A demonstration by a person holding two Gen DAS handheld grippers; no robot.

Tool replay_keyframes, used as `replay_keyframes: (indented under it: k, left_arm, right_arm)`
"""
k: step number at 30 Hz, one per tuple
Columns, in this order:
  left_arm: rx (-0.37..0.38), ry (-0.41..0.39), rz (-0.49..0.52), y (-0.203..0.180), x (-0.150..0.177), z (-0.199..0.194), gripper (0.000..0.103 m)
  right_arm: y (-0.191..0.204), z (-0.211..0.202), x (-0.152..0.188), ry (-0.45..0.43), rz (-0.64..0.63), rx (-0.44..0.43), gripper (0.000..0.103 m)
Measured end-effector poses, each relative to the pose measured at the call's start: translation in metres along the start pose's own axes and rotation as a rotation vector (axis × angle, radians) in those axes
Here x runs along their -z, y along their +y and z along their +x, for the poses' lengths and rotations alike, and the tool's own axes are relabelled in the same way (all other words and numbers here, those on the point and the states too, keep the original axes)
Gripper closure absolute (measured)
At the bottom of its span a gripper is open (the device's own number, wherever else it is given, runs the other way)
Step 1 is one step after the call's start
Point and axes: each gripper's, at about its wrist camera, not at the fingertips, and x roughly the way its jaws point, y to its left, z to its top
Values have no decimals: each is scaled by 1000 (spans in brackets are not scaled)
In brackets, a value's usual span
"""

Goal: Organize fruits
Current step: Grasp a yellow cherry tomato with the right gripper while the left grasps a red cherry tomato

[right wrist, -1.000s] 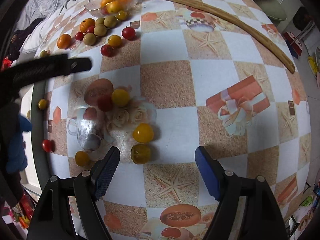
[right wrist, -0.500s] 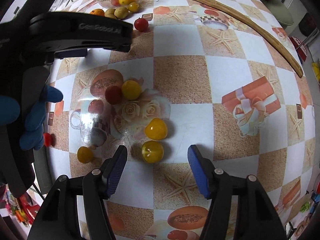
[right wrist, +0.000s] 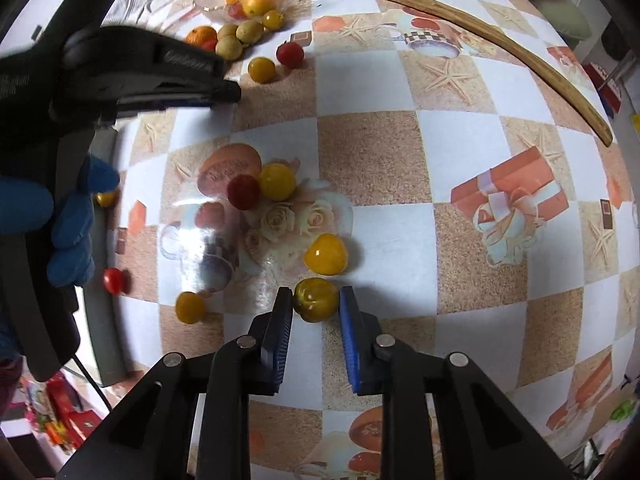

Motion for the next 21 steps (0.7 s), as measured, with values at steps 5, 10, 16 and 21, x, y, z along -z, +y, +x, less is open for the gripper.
replay_keyframes:
  k: [5,10,16,21]
  left_arm:
    - [31,-17,2,11,15,-19,81]
    - [42,-30,-13,20,27,-38,81]
    - [37,-41,-47,39,49,-61,81]
    - [29,-50,-78,55,68,-77,81]
  right_arm:
    - [-5,-10,-4,-9,13,-35,77]
    - [-15,-17,-18,-14,23,-44,77]
    - [-11,-36,-19,-26,1,-45,77]
    - [4,-39,-21,-35,-34,-42,77]
